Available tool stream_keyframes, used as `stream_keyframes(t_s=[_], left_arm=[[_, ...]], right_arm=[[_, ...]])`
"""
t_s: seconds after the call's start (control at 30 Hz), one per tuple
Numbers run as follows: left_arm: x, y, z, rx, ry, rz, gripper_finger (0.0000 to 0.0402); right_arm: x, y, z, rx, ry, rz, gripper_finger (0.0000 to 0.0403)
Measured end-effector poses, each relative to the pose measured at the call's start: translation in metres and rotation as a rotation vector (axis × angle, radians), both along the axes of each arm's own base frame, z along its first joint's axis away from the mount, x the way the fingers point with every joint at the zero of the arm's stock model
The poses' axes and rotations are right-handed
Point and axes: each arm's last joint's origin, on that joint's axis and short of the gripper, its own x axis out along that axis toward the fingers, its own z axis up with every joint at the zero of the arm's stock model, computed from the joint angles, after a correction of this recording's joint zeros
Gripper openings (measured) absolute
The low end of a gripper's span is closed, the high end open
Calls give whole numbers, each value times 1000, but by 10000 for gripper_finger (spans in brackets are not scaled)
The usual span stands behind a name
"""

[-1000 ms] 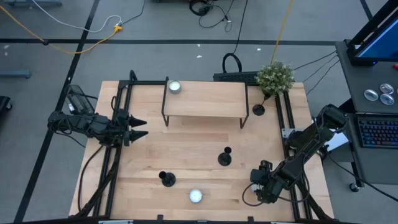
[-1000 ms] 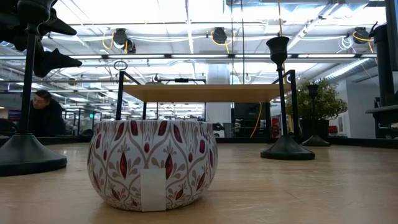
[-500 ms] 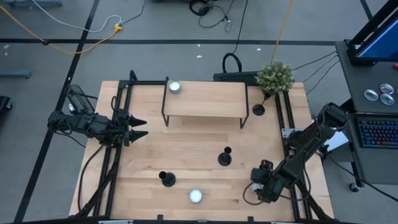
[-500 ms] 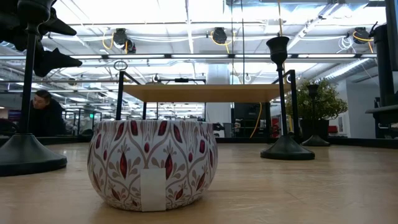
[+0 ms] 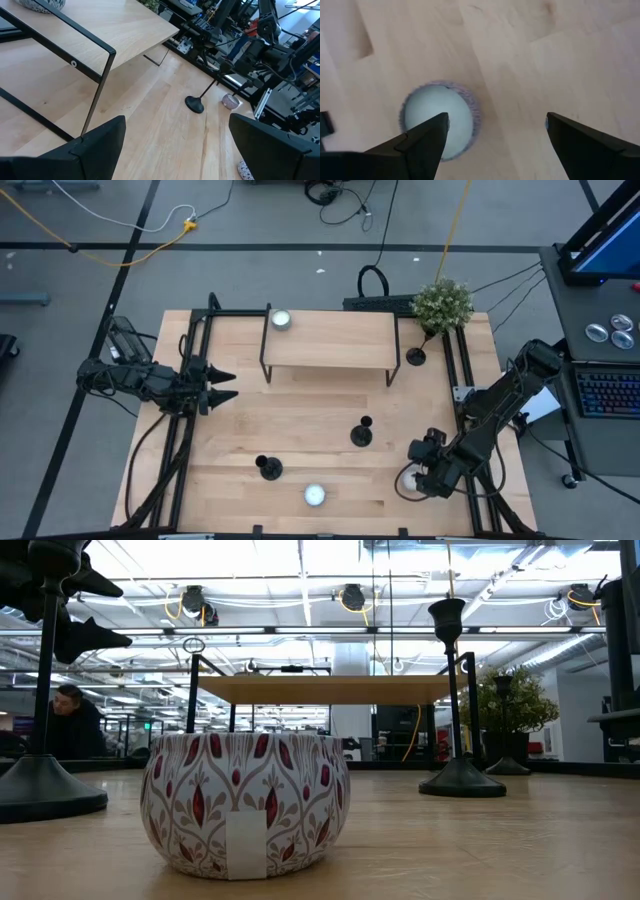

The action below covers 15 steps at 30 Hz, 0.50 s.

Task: Pick & Place candle stick holders
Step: Put the pink scented candle on the shelf

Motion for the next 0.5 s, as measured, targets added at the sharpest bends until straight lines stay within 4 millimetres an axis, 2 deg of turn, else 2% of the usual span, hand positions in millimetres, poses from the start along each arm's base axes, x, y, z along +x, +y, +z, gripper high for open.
stream_keyframes(t_s=[0.5], left_arm=[[0,0,0,0,0,0,363]], right_arm=[[4,5,2,53,-42,21,329]])
